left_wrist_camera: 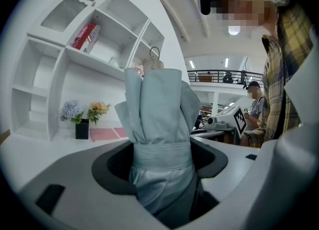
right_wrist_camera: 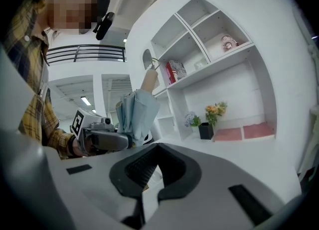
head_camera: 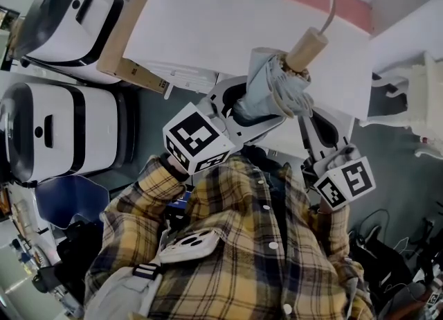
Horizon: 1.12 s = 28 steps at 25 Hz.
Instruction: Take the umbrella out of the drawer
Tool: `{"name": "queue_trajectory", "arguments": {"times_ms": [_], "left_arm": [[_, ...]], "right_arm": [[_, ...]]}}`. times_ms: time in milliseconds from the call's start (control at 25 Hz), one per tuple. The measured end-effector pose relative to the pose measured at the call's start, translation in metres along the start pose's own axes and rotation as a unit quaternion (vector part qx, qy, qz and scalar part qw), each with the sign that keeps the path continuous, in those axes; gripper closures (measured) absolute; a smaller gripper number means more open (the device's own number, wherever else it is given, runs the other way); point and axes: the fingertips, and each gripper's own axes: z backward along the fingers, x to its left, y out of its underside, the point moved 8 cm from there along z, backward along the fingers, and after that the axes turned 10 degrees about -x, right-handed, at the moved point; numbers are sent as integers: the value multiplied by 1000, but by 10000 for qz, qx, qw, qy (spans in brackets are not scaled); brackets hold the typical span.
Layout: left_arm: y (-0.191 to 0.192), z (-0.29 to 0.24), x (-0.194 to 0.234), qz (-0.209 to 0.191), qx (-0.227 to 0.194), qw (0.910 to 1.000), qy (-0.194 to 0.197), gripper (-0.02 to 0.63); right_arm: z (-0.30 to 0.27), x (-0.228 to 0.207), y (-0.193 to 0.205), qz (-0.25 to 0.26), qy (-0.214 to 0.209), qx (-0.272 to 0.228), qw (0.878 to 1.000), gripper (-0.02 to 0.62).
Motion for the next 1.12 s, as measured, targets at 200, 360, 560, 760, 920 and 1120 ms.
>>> {"name": "queue_trajectory", "arguments": {"times_ms": [200, 360, 560, 760, 920, 1120], "left_arm": [[0, 0, 0, 3, -5, 10000, 2, 285], [0, 0, 0, -13, 0, 10000, 14, 285], [1, 0, 1, -7, 43, 10000, 52, 285], [1, -1, 1, 4, 58, 9999, 88, 285], [1, -1, 2, -3, 66, 9999, 112, 285], [1, -1, 3, -9, 106, 9998, 139, 285]], "right_arm": [[-2, 0, 2, 7, -25, 50, 10000, 578], [-3, -1, 4, 5, -31, 79, 10000, 578], [-3, -2, 3, 9, 8, 74, 10000, 578], [-4, -1, 4, 2, 18, 116, 9999, 578], [-5, -1, 4, 9, -3, 128, 9999, 578], [-6, -1, 5, 1, -5, 131, 9999, 578]]}}
